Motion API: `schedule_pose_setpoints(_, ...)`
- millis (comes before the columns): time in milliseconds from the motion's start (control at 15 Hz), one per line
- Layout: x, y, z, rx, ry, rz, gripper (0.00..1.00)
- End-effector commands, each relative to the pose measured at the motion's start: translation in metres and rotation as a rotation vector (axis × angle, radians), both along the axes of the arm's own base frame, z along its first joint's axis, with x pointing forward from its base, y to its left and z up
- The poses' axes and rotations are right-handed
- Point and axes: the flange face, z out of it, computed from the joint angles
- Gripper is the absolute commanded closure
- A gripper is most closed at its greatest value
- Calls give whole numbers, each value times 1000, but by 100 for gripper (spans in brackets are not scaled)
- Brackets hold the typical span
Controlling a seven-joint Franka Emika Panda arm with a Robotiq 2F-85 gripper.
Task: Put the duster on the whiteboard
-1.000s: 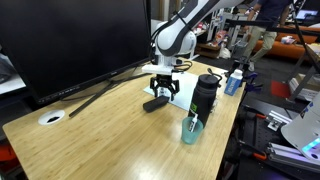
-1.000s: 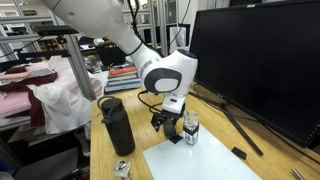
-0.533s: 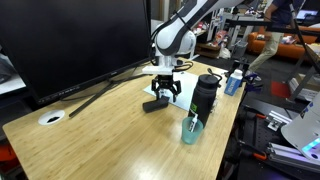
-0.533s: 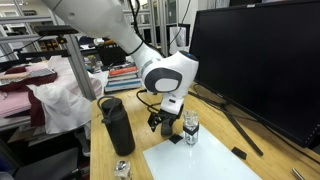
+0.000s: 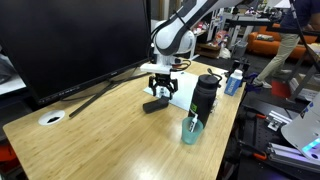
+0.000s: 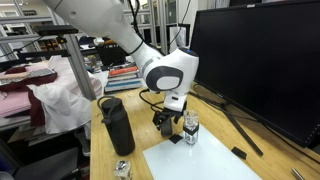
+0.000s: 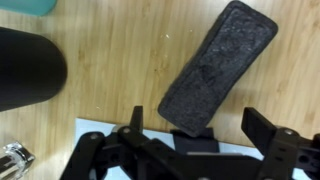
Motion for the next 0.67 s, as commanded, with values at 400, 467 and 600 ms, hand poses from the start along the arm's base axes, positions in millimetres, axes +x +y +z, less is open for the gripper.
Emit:
schedule_pose_setpoints(400,9,33,23,-65,-76,-25,0)
schedule_pose_setpoints(467,6,38,25,-63,-59,-40,0)
schedule_pose_setpoints(600,-2,48,24,-58,-20,-65,0)
